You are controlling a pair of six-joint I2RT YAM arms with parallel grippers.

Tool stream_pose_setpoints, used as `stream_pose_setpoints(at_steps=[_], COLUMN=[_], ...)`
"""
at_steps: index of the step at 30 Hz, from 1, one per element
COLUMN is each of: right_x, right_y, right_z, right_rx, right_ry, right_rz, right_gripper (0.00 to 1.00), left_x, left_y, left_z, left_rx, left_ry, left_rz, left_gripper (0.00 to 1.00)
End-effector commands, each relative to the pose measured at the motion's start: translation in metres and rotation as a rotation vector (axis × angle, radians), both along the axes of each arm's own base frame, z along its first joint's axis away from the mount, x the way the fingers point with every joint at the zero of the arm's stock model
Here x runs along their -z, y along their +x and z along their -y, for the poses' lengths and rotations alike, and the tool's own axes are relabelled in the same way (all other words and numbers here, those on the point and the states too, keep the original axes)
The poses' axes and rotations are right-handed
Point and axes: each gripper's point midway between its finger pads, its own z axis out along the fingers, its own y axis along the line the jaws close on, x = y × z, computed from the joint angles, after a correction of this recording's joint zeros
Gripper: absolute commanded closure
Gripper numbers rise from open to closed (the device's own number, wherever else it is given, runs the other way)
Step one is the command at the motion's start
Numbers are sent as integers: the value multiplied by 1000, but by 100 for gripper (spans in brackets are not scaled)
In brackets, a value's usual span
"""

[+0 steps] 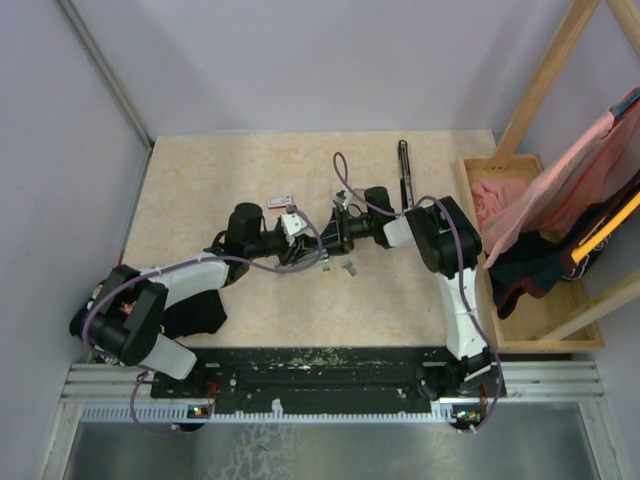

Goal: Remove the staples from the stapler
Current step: Unload the staple at the center of the board.

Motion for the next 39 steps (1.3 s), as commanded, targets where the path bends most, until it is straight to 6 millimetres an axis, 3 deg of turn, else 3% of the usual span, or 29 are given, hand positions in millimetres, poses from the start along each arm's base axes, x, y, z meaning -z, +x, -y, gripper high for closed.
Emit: stream_pose_setpoints(at_steps=[1,17,23,30,39], right_x=[2,-1,-2,-6,-6], right_y=[-22,-31,-29,-28,-7], right_z=[-6,-11,-14,-15,0], right_rx=[-96,-132,-105,-100,-19], right_ry=[-34,-32,-23,-11,-28], right_rz=[2,-14,-9,3,35], right_gripper=[48,55,67,100,100], left_x=[-33,-36,-37,-46,-79], left_y=[18,19,19,22,29], left_z=[-1,-3,-1,-1,-22], left_rx=[-56,-70,-68,-74,-64], left_ry=[-51,-60,-68,-76,-74], left_rz=[143,154,150,157,168], left_gripper=[100,100,100,100,100])
